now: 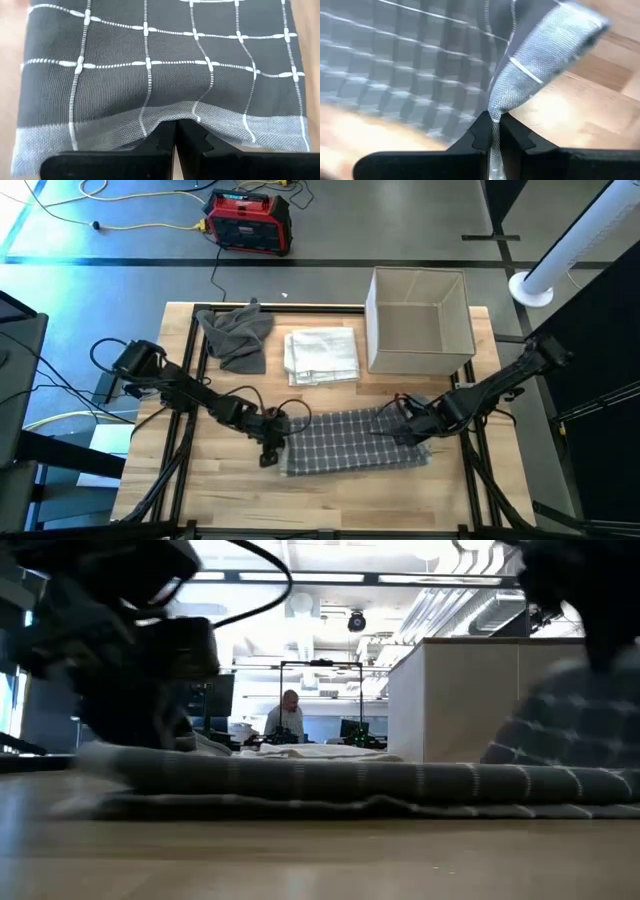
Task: Fold towel
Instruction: Fold the gray patterned towel
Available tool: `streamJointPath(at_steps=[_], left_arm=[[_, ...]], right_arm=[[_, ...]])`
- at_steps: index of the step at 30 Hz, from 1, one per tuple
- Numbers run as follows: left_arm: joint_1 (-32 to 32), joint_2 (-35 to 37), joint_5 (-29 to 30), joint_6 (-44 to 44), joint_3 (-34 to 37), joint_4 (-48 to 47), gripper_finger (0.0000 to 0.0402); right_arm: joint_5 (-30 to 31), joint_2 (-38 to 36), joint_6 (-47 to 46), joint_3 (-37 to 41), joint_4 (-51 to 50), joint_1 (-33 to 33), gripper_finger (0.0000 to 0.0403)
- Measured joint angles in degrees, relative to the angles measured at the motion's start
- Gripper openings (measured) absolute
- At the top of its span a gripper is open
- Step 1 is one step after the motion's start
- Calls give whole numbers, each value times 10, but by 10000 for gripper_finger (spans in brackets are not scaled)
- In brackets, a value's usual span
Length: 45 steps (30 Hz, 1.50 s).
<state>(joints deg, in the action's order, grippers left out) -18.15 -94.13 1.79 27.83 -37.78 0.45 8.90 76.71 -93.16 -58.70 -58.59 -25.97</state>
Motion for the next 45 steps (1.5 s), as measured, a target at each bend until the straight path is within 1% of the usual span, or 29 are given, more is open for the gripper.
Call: streamJointPath(at_steps=[4,7,11,13,15,18,21,28,30,35,38,41,45], left_arm=[[21,-4,19,-26,-15,-7,0],[38,-4,39,-31,-22,-8,0],[53,-4,41,-43,-26,-1,0],[54,-4,41,-54,-26,7,0],[52,-4,41,-56,-26,14,0],[49,-4,39,-56,-26,22,0],[44,-3,39,-56,-26,30,0],[37,-3,38,-54,-26,30,0],[37,-3,38,-54,-26,31,0],[37,-3,38,-55,-27,31,0],[37,-3,38,-56,-27,29,0],[37,2,39,-59,-27,6,0],[34,40,39,-40,-27,-67,0]], right_arm=[[31,47,65,-55,57,30,10],[27,93,142,-72,173,60,10],[-19,152,218,-73,359,105,10],[-35,178,246,-73,421,125,10],[-54,198,262,-73,461,143,10],[-75,219,275,-73,492,162,10],[-110,232,277,-73,520,175,10],[-124,239,272,-74,549,189,11],[-138,239,273,-74,554,192,26],[-145,239,273,-74,579,192,95],[-154,239,277,-74,607,192,128],[-167,235,293,-74,608,192,148],[-172,200,306,-74,579,192,153]])
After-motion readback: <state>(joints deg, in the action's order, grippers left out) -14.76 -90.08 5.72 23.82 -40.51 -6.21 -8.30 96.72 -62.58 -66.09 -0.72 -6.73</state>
